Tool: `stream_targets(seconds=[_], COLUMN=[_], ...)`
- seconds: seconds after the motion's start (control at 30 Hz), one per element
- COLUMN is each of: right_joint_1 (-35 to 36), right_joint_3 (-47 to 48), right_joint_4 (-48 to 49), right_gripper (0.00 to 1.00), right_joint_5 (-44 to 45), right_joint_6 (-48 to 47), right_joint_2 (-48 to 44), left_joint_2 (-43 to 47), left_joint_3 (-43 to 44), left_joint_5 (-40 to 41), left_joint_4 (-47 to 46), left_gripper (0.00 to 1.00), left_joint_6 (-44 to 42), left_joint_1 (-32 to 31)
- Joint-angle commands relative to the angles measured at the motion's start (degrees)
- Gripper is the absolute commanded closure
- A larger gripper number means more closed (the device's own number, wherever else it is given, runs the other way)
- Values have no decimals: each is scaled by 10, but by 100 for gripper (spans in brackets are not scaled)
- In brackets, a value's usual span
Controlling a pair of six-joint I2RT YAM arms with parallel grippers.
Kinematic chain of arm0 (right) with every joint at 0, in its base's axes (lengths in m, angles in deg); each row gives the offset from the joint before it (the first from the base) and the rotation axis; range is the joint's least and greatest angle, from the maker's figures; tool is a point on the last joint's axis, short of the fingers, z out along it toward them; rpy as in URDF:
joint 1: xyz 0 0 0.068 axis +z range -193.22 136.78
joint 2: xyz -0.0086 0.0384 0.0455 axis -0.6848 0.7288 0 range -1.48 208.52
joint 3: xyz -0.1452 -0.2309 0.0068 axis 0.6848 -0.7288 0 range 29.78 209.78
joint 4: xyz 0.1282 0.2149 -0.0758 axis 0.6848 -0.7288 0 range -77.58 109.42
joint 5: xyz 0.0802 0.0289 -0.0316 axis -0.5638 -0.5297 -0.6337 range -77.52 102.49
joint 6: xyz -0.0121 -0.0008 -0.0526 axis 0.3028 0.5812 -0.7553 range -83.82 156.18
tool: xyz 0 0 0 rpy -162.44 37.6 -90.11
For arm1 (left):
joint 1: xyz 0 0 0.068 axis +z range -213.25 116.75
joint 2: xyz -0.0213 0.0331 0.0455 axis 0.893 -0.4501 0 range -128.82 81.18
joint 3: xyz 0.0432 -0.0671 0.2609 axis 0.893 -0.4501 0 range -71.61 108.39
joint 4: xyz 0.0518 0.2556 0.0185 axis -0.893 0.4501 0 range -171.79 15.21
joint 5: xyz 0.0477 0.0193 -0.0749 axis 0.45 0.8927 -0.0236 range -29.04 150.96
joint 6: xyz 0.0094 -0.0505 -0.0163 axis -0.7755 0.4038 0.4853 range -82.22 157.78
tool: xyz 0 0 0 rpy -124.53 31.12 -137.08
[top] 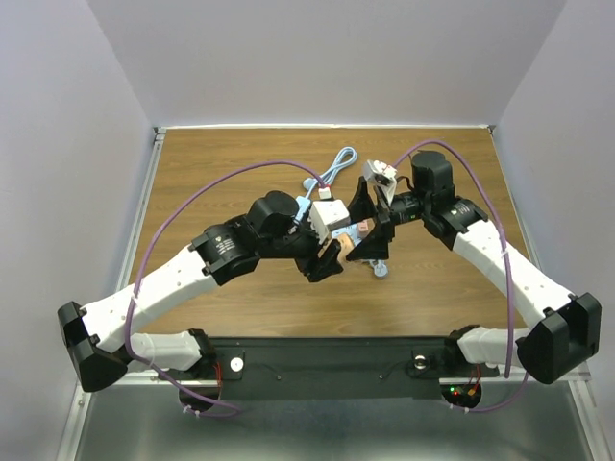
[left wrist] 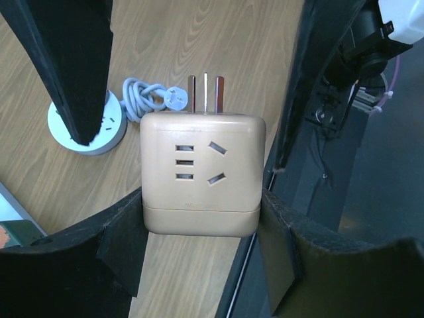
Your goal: Insert the plug
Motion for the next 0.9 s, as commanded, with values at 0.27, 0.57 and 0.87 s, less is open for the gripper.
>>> stream_targets(seconds=[0.27,0.57,0.87], right_joint_1=[16,17,17], right_joint_3=[12,28,27], right_joint_4=[-59,-50,64], right_gripper=[24,99,100], right_joint_5=[30,66,149], right_joint_6=[-44,-69,29], right_joint_2=[10,18,18], left_joint_2=[1,7,73], left_joint_3=[33,13,-64], left_joint_5=[-26,-3,9], left_joint_4=[-24,-60,-159], left_gripper=[94,71,19], left_joint_6=[-21,-3,39], left_joint_1=[25,31,80])
